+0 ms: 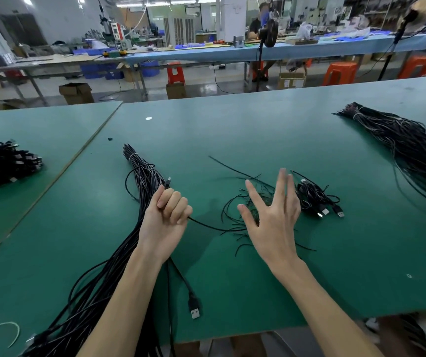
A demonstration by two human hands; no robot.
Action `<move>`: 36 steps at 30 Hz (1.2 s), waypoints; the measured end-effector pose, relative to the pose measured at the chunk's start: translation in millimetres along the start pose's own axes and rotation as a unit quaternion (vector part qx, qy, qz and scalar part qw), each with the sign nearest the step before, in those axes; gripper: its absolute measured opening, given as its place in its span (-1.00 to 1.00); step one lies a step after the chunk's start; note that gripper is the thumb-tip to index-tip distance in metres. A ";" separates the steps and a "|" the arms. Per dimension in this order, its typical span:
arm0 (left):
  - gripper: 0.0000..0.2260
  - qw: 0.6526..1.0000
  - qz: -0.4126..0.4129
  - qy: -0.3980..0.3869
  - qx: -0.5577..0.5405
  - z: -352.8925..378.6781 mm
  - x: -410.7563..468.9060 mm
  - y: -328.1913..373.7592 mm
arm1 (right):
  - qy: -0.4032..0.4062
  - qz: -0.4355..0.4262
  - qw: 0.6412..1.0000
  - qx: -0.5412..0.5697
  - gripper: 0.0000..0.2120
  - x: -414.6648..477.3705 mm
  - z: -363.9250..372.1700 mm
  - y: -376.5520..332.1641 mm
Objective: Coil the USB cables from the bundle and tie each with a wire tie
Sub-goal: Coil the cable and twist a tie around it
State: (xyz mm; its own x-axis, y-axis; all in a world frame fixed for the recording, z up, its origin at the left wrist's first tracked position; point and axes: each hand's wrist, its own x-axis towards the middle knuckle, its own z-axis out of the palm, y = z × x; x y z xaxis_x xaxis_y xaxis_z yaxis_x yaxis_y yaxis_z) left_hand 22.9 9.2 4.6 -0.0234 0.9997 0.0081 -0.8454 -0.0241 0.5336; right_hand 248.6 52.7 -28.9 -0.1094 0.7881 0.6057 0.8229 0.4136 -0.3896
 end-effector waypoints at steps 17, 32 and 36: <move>-0.55 0.990 -0.066 -0.092 -0.085 1.2 4.3 -6.0 | -0.079 -0.215 0.973 0.005 -0.83 -10.7 -1.5 -63.7; -0.70 0.989 -0.076 -0.005 -0.130 6.4 2.3 -2.3 | -0.166 -0.209 0.961 0.074 -0.75 -25.8 -16.6 -66.4; -0.67 0.992 -0.071 0.001 -0.105 4.4 4.3 -4.8 | -0.174 -0.190 0.963 0.084 -0.75 -23.9 -14.3 -62.2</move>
State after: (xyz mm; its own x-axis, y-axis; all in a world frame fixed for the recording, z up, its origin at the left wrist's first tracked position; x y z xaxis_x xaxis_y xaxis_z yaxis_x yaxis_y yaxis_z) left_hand 29.2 13.7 5.8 0.1034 0.9931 -0.0555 -0.9328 0.1162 0.3413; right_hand 207.9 1.6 -9.2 -0.5886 0.6589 0.4684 0.5885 0.7464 -0.3106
